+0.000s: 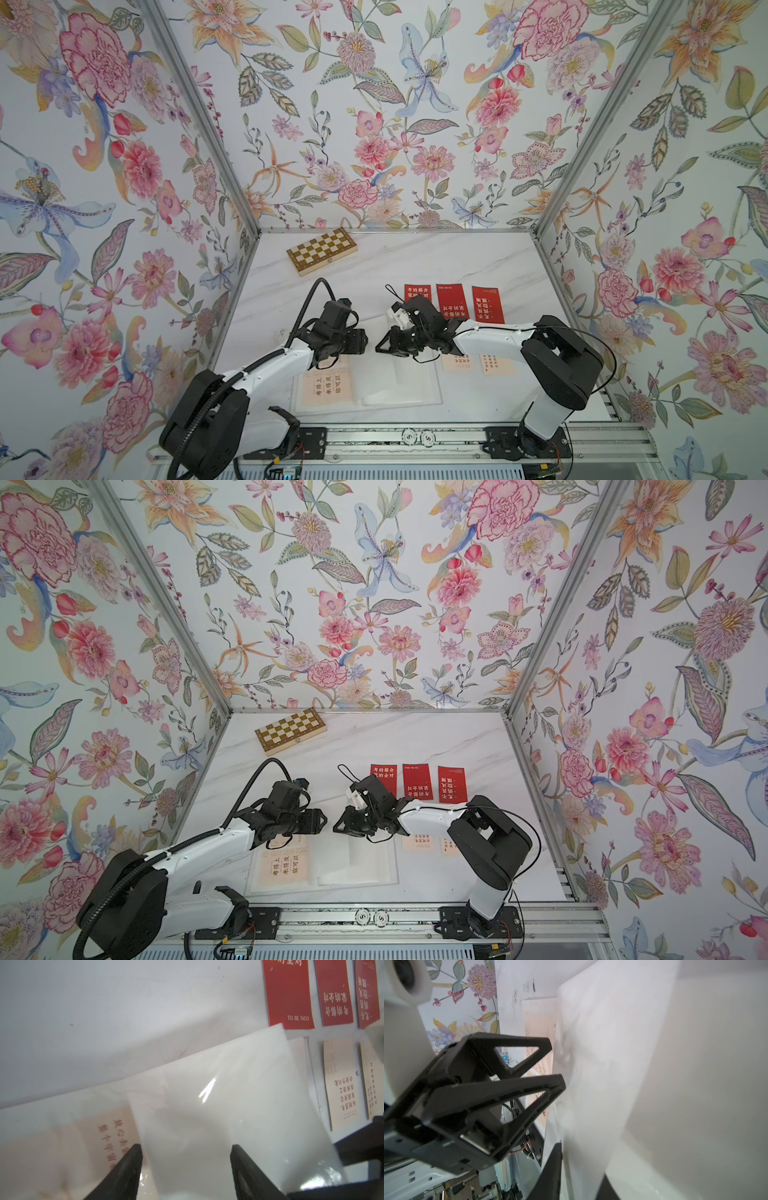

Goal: Place the photos into the photo albums
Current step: Turn the page of the photo album at the center of the board.

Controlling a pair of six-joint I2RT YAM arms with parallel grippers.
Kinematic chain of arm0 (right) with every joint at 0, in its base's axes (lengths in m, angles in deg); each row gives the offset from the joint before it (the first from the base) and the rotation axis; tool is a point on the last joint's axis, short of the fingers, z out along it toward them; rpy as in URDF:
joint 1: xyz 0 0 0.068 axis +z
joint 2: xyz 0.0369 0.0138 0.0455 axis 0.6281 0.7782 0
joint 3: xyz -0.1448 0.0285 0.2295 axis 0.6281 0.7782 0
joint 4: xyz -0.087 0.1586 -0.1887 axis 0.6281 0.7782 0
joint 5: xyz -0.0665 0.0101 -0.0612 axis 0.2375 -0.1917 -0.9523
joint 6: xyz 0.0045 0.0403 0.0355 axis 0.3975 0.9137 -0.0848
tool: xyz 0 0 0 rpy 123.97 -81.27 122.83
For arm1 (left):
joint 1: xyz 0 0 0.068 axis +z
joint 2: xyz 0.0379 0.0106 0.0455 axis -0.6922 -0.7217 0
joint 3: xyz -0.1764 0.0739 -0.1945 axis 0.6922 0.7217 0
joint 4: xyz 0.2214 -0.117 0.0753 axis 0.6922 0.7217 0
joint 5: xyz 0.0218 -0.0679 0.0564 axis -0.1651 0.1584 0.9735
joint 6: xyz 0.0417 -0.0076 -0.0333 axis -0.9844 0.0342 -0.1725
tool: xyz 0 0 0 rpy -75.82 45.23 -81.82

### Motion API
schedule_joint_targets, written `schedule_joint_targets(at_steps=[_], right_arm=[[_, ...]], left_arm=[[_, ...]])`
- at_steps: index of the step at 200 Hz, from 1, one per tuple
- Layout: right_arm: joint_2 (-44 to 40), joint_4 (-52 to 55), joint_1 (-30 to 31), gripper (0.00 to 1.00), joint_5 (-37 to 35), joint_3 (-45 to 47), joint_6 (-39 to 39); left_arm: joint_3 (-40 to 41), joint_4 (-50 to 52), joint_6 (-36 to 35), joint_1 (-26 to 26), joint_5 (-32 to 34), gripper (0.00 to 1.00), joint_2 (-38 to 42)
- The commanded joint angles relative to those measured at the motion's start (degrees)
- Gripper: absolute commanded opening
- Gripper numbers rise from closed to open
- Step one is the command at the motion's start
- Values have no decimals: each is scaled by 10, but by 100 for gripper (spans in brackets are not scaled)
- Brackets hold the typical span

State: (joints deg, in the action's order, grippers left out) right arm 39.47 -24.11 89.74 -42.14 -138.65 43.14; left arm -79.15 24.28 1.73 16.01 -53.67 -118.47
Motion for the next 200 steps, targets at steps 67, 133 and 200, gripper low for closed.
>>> schedule_joint_targets(at_steps=[67,133,200], right_arm=[[122,20,90,33,34,-191,-5],[199,40,121,57,69,-326,-12],[91,43,50,62,30,-187,-37]], left_arm=[[-109,148,-84,193,-2,72,112],[-151,155,-98,233,-17,73,95],[-169,120,-95,171,4,76,40]])
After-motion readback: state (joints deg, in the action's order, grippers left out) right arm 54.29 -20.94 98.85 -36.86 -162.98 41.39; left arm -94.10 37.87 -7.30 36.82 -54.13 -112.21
